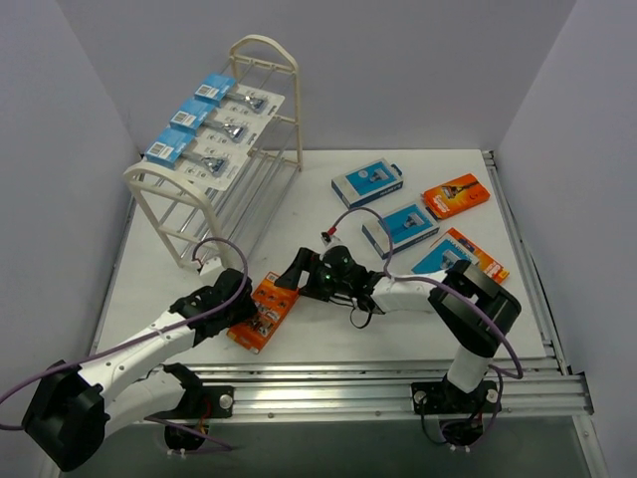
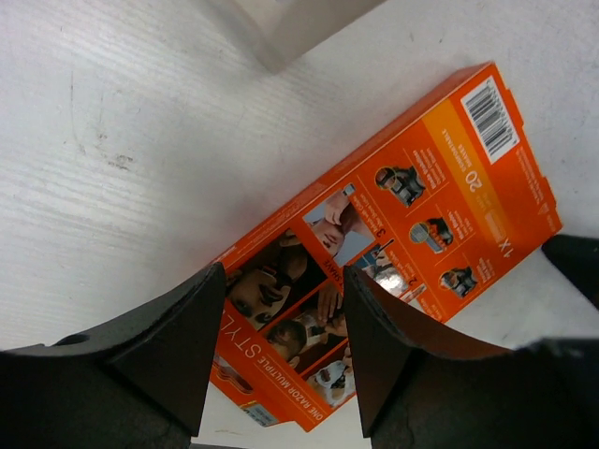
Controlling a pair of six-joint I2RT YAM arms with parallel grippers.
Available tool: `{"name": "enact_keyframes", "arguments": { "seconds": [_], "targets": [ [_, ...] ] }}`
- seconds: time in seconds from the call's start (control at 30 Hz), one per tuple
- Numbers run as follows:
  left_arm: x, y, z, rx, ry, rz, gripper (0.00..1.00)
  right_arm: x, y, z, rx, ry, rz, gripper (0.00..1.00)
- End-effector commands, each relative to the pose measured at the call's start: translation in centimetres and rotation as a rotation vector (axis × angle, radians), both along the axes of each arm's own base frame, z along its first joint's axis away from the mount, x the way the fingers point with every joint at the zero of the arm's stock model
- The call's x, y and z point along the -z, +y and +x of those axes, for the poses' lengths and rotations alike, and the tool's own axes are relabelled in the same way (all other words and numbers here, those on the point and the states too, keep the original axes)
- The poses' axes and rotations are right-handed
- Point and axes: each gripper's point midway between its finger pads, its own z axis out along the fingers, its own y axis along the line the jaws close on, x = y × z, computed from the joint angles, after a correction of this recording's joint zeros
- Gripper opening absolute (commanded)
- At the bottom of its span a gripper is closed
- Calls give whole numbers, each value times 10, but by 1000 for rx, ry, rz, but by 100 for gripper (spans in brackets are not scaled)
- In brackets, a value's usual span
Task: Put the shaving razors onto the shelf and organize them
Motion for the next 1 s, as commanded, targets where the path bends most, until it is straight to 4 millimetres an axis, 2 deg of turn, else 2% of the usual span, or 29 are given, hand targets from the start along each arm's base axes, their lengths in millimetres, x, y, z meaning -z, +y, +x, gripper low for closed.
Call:
{"name": "enact_keyframes", "arguments": {
  "seconds": [0.0,0.1,0.27,0.43,0.67,0.7,0.9,0.97],
  "targets": [
    [-5,-5,1,20,-39,-53,62,-24,17,10,-58,-60,58,84],
    [-1,-1,-6,19,-34,-58,62,-27,18,14,-64,-61,72,84],
    [11,3,-18,22,-20,-75,62,-37,7,19,-53,-78,66,84],
    [12,-9,-19,47,-43,-155,62,-47,-10,14,-32,-95,59,85],
    [6,-32,-22,113,-79,-259,62,-49,-32,-2,-3,-88,41,85],
    [6,-37,-24,131,-81,-261,62,-55,-35,-5,1,-97,52,85],
    [-2,-47,-25,190,-104,-228,62,-41,-50,-27,6,-79,16,85],
    [-14,-49,-21,212,-135,-213,62,-31,-55,-35,2,-63,5,85]
  ]
}}
